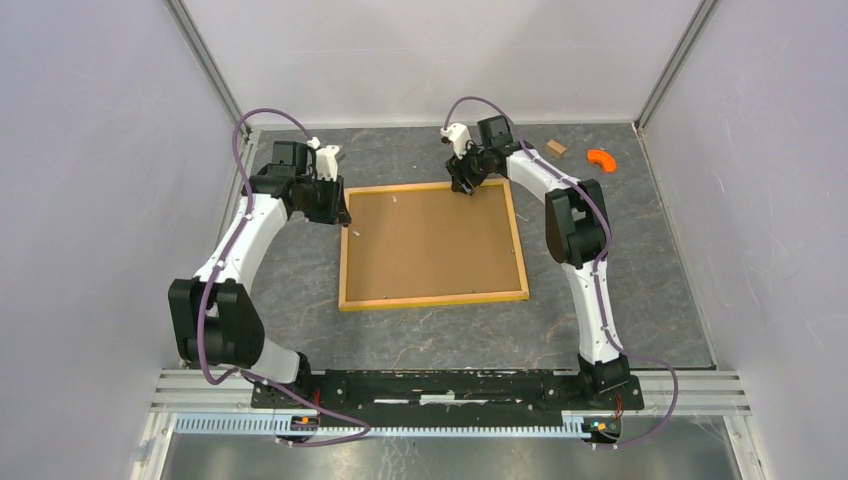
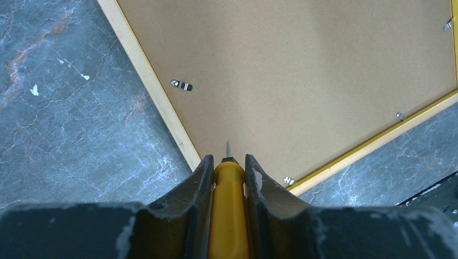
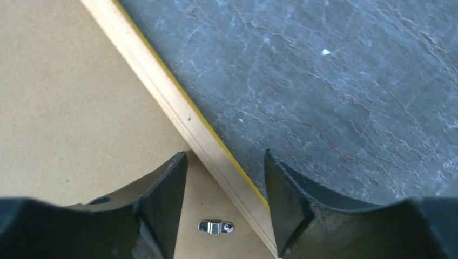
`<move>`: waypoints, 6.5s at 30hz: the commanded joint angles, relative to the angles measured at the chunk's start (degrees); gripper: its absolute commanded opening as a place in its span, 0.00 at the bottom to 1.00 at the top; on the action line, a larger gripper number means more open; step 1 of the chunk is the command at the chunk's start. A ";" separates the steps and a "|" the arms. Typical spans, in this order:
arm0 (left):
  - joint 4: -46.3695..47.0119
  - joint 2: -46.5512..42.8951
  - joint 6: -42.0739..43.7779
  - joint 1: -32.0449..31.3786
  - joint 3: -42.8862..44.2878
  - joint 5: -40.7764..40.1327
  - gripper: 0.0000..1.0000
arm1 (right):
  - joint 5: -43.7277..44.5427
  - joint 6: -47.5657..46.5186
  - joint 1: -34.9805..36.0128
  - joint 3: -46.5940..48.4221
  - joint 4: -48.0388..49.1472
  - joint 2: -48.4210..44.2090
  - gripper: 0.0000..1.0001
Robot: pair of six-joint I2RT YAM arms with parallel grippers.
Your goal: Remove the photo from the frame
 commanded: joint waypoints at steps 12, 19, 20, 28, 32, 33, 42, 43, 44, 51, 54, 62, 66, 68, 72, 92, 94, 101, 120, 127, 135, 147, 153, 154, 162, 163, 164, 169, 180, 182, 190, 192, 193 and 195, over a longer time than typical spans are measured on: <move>1.05 0.95 0.79 0.79 2.17 2.57 0.02 | 11.01 -6.37 -1.12 -5.00 -13.90 -2.60 0.00; 1.06 1.31 0.98 1.49 3.23 2.45 0.02 | 13.36 2.04 -5.66 -9.03 -12.05 -6.76 0.00; 1.05 1.36 1.06 1.50 3.25 2.44 0.02 | 13.02 3.10 -6.31 -11.34 -11.77 -8.24 0.00; 3.17 1.10 -0.07 1.56 1.85 -0.28 0.02 | 13.99 17.49 -7.32 -39.55 -1.48 -24.51 0.00; 4.83 1.23 -0.78 1.58 1.55 -0.59 0.02 | 15.18 28.45 -7.45 -49.50 2.57 -31.82 0.00; 5.00 1.33 -1.04 1.58 1.76 -0.44 0.02 | 15.11 30.73 -7.47 -50.86 3.15 -32.98 0.00; 7.20 2.04 -3.77 1.43 1.75 -0.12 0.02 | 13.83 43.48 -7.29 -61.96 3.81 -41.08 0.00; 7.44 2.22 -5.47 1.38 1.64 -0.03 0.02 | 12.57 44.00 -7.26 -63.33 4.82 -41.71 0.00; 7.42 2.32 -5.67 1.36 1.69 0.52 0.02 | 10.51 43.56 -7.30 -64.28 5.55 -42.34 0.00; 6.34 0.10 -6.89 0.60 3.03 12.75 0.02 | -0.48 18.06 -6.86 -53.73 3.53 -45.92 0.77; 7.17 -1.02 -10.31 -0.72 3.28 18.73 0.02 | -3.59 10.72 -3.06 -51.90 9.06 -50.67 0.92; 14.14 -1.78 -22.27 -4.01 3.11 27.82 0.02 | -18.81 6.85 8.80 -37.01 5.72 -43.75 0.93; 16.44 -2.33 -25.04 -5.65 2.36 28.34 0.02 | -20.02 8.58 12.99 -32.01 5.56 -39.99 0.89; 17.41 -2.20 -26.55 -5.71 2.12 29.30 0.02 | -19.90 8.78 14.72 -31.77 6.86 -39.56 0.87; 18.26 -2.18 -27.95 -5.71 2.14 31.31 0.02 | -18.77 6.92 17.05 -30.87 5.94 -38.58 0.78; -6.27 1.67 -10.32 -7.21 8.25 31.67 0.33 | -14.83 1.91 18.57 -24.98 1.97 -35.45 0.00; -9.31 2.55 -8.30 -7.20 8.94 32.92 0.37 | -14.67 0.66 18.57 -25.35 1.54 -35.72 0.00; -8.95 3.23 -8.67 -7.23 8.79 34.97 0.49 | -14.85 -1.51 19.53 -25.62 0.79 -35.82 0.00; 13.75 -1.17 -25.70 -7.11 -1.97 35.05 0.40 | -15.77 2.20 21.30 -29.57 4.67 -37.53 0.00; 13.50 -2.12 -25.06 -7.11 -3.33 34.91 0.05 | -13.91 3.52 21.27 -29.63 5.65 -37.13 0.09; -3.97 0.40 -5.97 -5.90 5.79 13.80 0.02 | -12.04 -0.04 12.82 -27.53 -5.60 -34.56 0.59; -6.96 7.63 5.86 -7.90 12.87 -7.89 0.02 | 2.80 8.00 -2.32 -31.58 -7.03 -29.95 0.64; -2.95 10.95 4.99 -8.46 13.62 -12.15 0.02 | 4.14 8.30 -4.79 -37.99 -7.16 -32.37 0.64; -1.99 11.15 5.13 -8.75 13.38 -13.15 0.02 | 4.19 8.16 -5.06 -38.77 -7.41 -32.67 0.64; -0.15 14.81 6.66 -10.08 14.35 -16.07 0.02 | 3.02 7.18 -6.11 -44.51 -8.97 -34.45 0.60; -0.15 15.30 6.67 -10.18 14.34 -16.40 0.02 | 2.80 7.09 -6.14 -44.86 -9.12 -34.56 0.60; -0.13 15.68 6.71 -10.27 14.29 -16.45 0.02 | 2.68 7.00 -6.10 -45.30 -9.25 -34.65 0.60; -0.02 17.01 6.53 -10.64 13.96 -17.59 0.02 | 2.44 6.99 -6.31 -47.37 -9.63 -35.02 0.59; 0.45 19.04 7.21 -11.07 12.73 -20.53 0.02 | 0.52 8.02 -6.30 -50.24 -9.28 -35.51 0.59; 0.34 19.40 7.20 -11.15 12.44 -20.30 0.02 | 0.14 8.23 -6.27 -50.57 -9.07 -35.47 0.59; 0.39 19.27 7.76 -12.03 10.59 -20.18 0.02 | 0.10 7.81 -6.30 -52.29 -9.47 -35.81 0.58; 0.22 19.01 7.99 -12.29 10.03 -20.38 0.02 | 0.14 7.76 -6.26 -52.76 -9.45 -35.99 0.58; -0.08 18.99 8.08 -12.46 9.91 -20.21 0.02 | -0.02 7.70 -6.30 -52.96 -9.41 -36.06 0.58; -0.62 18.90 8.17 -12.86 9.57 -20.35 0.02 | -0.25 7.79 -6.29 -53.09 -9.37 -36.09 0.58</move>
